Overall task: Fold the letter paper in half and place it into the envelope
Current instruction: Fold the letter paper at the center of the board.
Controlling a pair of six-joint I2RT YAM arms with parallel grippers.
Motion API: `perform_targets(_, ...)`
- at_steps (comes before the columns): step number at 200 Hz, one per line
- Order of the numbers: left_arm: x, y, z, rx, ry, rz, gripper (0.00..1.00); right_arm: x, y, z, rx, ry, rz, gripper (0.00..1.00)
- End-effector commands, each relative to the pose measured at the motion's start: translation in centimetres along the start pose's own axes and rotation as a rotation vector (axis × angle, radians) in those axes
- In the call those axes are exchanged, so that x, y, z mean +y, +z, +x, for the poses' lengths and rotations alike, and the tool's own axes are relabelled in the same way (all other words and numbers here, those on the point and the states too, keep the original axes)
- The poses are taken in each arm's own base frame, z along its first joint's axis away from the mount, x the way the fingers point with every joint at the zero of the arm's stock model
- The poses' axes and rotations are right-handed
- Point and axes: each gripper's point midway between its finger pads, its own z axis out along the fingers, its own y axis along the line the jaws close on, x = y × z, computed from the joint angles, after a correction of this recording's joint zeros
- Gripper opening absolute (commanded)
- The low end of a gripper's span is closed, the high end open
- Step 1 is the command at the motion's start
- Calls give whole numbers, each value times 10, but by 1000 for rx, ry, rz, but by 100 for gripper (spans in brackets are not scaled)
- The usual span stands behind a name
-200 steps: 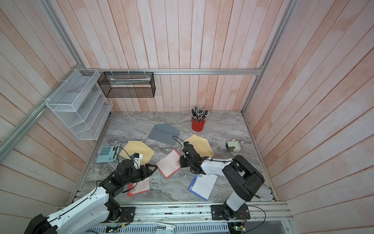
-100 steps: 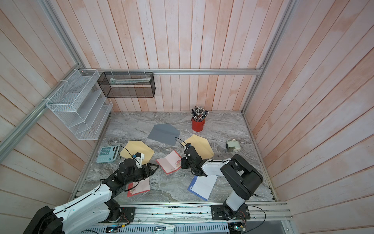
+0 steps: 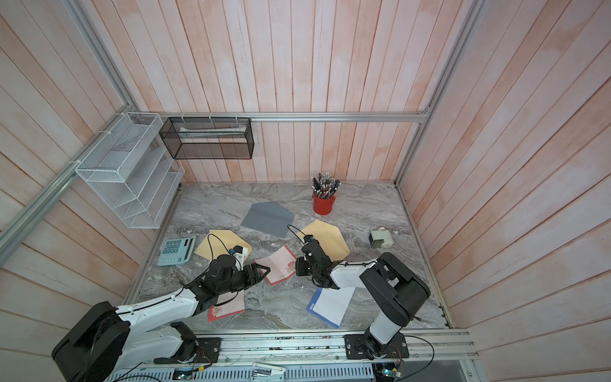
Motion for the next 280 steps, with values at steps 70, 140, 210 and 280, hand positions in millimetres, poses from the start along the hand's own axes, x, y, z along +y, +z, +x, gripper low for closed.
perform_targets(70,-63,39,-22,-3,102,129,65,-5,-1,23,80,25,-6,18)
perform_targets(140,-61,62,-20,20,93,121,65,2,-8,25,83,45,-56,19)
perform_targets(210,-63,80,-16,54,75,149,65,4,-10,28,98,61,-82,21)
perform_targets(280,-35,95,1,101,24,114,65,-10,-28,10,32,115,-71,36)
